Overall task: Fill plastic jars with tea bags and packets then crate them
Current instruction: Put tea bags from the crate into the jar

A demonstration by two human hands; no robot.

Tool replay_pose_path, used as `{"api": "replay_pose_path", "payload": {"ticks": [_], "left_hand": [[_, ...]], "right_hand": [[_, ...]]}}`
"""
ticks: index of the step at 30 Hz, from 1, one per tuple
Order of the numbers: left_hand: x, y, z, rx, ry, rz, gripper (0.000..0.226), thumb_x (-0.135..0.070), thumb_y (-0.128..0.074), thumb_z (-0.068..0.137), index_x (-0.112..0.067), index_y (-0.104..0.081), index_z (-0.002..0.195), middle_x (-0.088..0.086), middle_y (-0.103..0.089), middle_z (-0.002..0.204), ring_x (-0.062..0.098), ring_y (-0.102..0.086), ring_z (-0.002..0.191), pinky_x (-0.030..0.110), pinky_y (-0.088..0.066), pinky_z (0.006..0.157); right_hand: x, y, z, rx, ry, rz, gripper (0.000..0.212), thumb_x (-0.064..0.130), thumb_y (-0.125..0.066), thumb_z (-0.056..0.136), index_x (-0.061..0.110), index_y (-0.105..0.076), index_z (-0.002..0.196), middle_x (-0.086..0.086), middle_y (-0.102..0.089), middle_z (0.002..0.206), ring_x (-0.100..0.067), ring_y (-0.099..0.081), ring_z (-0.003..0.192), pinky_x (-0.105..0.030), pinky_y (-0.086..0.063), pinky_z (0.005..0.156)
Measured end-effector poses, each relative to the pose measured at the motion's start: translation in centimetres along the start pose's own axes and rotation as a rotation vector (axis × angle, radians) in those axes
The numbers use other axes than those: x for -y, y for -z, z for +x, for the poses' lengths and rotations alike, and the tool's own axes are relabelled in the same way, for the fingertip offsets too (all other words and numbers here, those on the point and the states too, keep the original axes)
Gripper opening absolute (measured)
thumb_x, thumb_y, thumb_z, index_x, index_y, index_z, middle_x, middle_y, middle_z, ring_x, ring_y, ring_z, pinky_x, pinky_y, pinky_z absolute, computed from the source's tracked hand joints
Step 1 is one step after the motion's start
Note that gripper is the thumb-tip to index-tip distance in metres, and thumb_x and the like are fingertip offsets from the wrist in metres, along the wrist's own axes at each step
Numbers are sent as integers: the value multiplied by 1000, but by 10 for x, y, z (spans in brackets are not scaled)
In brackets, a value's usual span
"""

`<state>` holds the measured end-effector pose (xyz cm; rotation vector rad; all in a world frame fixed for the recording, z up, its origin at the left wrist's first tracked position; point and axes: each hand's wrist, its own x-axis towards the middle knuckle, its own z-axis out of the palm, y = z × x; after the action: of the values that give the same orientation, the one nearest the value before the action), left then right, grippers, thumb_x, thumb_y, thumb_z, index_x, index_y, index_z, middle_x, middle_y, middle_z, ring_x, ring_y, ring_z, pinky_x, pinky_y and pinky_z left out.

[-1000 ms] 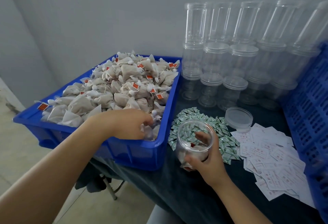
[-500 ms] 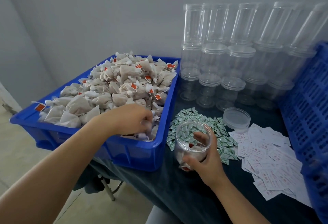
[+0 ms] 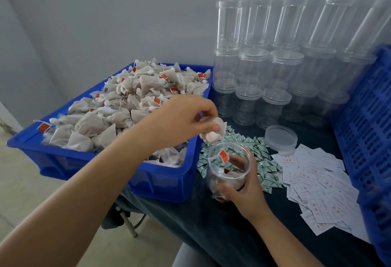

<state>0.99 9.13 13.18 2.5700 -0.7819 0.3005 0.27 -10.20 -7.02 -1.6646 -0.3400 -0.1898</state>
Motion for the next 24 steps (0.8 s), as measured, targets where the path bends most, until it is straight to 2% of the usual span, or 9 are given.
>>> {"api": "replay_pose_path", "payload": {"ticks": [4, 7, 12, 17, 19, 21, 23, 24], "left_hand": [[-9, -23, 3, 34, -42, -38, 19, -36, -64, 85, -22, -67, 97, -16, -61, 87, -2, -55, 82, 13, -45, 77], [-9, -40, 3, 80, -57, 4, 18, -36, -64, 87, -23, -67, 99, -17, -60, 88, -2, -48, 82, 11, -39, 77], [-10, -55, 5, 146, -54, 36, 16, -30, -62, 90, -19, -67, 100, -9, -64, 95, 7, -47, 91, 27, -40, 83], [-12, -61, 9, 183, -83, 105, 15, -23, -60, 92, -17, -67, 104, -6, -64, 101, 10, -51, 96, 29, -41, 87], [-13, -62, 10, 204, -134, 136, 17, -21, -57, 93, -16, -67, 105, -5, -63, 105, 11, -51, 100, 26, -40, 87], [-15, -62, 11, 238, -181, 186, 20, -22, -54, 95, -17, -66, 109, -5, -59, 110, 11, -51, 104, 24, -40, 86], [-15, -63, 14, 275, -204, 284, 22, -26, -48, 97, -20, -63, 112, -7, -56, 113, 10, -51, 105, 26, -43, 84], [-15, -64, 16, 292, -214, 351, 24, -27, -45, 98, -21, -63, 112, -7, -55, 112, 12, -52, 104, 30, -46, 82]], "right_hand": [[3, -1, 0, 3, 13, 6, 92, 46, -83, 57, 70, -33, 129, 31, -57, 121, 4, -57, 117, -10, -49, 84], [4, 0, 0, 11, 15, 24, 95, 43, -84, 57, 60, -33, 135, 24, -58, 124, -1, -58, 118, -12, -50, 84], [6, -1, 0, 30, 8, 93, 92, 30, -84, 62, 64, -36, 133, 28, -58, 126, 4, -58, 117, -10, -52, 80], [5, -1, -1, 31, -30, 135, 97, 29, -86, 64, 42, -31, 142, 27, -56, 130, 3, -58, 119, -12, -53, 82], [4, -1, 0, 21, -22, 132, 98, 32, -87, 63, 45, -31, 142, 25, -56, 132, 1, -57, 122, -13, -52, 85], [4, 0, 0, 20, -18, 142, 97, 35, -89, 60, 57, -35, 138, 22, -56, 133, -2, -57, 123, -16, -52, 86], [4, -1, 0, 29, -25, 159, 96, 34, -90, 59, 66, -37, 133, 22, -58, 132, -5, -59, 122, -19, -55, 83], [4, -1, 0, 33, -28, 166, 96, 32, -89, 60, 64, -38, 134, 21, -58, 131, -6, -60, 121, -20, -56, 81]]}}
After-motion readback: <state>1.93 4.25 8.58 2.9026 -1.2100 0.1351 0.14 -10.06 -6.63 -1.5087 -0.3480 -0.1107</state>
